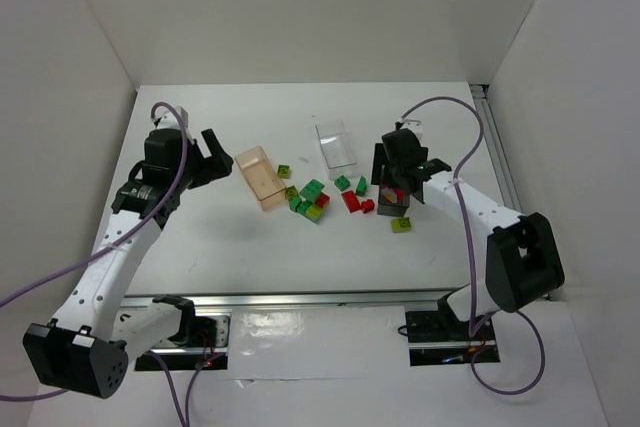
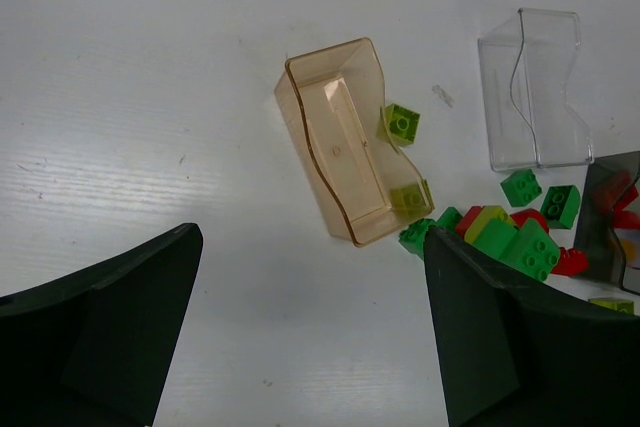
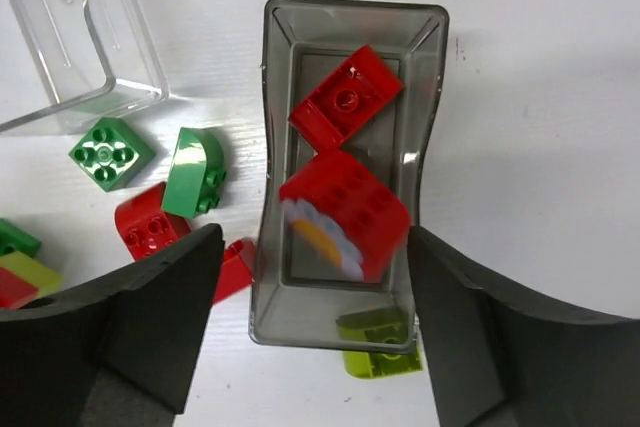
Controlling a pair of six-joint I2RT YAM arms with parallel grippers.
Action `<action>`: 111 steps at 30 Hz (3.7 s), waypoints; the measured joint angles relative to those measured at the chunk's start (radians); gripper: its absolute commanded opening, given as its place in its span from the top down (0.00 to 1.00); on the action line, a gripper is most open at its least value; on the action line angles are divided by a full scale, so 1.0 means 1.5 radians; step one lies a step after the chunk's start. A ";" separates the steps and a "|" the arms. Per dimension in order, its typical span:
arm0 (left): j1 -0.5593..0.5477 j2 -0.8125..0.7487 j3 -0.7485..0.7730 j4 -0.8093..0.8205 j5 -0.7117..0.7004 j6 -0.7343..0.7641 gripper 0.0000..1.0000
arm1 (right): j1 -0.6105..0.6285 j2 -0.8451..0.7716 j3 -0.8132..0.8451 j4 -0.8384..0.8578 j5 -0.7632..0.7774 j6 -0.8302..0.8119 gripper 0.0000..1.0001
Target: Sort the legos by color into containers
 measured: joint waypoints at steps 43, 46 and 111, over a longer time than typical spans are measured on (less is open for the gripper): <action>0.000 -0.003 0.001 -0.001 -0.015 0.000 0.01 | 0.187 0.022 -0.033 0.033 0.080 0.086 0.32; 0.000 -0.003 0.001 -0.001 -0.015 0.000 0.01 | 0.208 0.028 -0.032 0.034 0.104 0.103 0.36; 0.000 0.009 -0.001 -0.026 -0.016 -0.013 0.01 | -0.048 0.047 -0.033 0.088 0.040 0.023 0.19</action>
